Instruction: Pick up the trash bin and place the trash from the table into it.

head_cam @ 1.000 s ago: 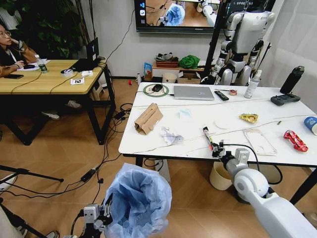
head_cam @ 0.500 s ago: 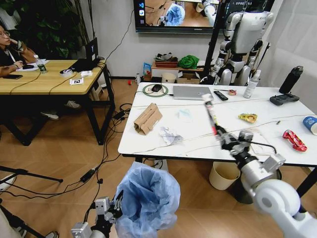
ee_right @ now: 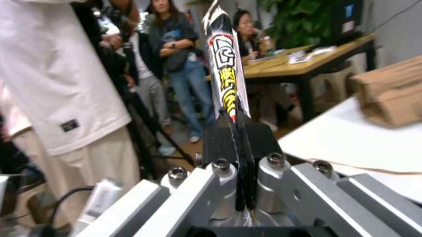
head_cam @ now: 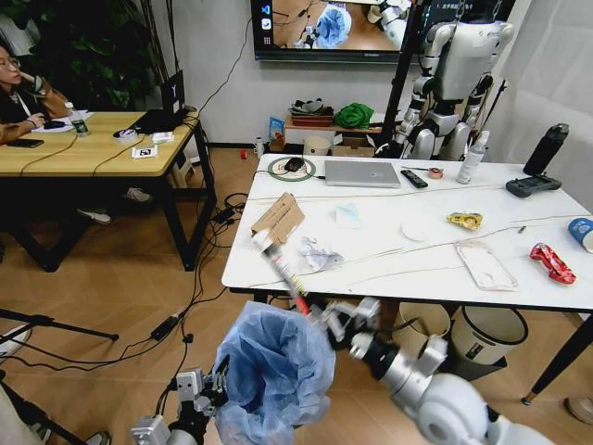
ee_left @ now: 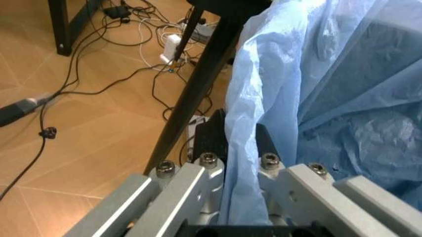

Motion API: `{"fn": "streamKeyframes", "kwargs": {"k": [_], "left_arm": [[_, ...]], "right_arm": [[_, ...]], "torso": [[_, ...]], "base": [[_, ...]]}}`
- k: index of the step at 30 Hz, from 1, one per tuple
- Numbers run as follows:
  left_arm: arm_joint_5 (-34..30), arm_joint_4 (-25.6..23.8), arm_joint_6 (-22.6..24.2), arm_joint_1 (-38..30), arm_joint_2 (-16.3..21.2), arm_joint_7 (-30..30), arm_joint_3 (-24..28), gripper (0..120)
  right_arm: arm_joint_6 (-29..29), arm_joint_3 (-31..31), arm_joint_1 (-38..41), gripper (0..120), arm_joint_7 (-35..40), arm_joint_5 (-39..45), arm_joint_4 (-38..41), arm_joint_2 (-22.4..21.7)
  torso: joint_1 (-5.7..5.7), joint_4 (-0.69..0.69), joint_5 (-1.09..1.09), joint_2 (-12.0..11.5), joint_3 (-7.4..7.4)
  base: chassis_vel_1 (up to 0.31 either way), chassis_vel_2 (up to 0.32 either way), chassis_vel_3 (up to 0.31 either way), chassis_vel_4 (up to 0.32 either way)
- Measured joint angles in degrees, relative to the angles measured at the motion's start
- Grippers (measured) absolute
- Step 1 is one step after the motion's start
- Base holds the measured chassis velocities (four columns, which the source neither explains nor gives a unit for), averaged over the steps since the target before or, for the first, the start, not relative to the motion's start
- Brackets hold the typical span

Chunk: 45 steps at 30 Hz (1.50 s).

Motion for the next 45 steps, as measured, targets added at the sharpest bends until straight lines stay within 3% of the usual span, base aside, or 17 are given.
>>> {"fn": "streamKeyframes", "kwargs": {"k": [14, 45], "left_arm": [[0.6, -0.5, -0.1, 0.7, -1.3, 0.0, -0.5, 0], [0.5, -0.5, -0.2, 0.5, -1.3, 0.0, -0.7, 0]], "right_arm": [[-1.9, -7.7, 3.8, 0, 2.6, -3.5, -2.2, 0.9], [-2.2, -7.1, 1.7, 0, 2.9, -5.7, -2.6, 2.1]], "torso": [[0.00, -0.01, 0.00, 0.0, 0.00], [0.00, 0.00, 0.00, 0.0, 0.00]], "base": [[0.000, 0.000, 0.000, 0.000], [0.000, 0.000, 0.000, 0.000]]}}
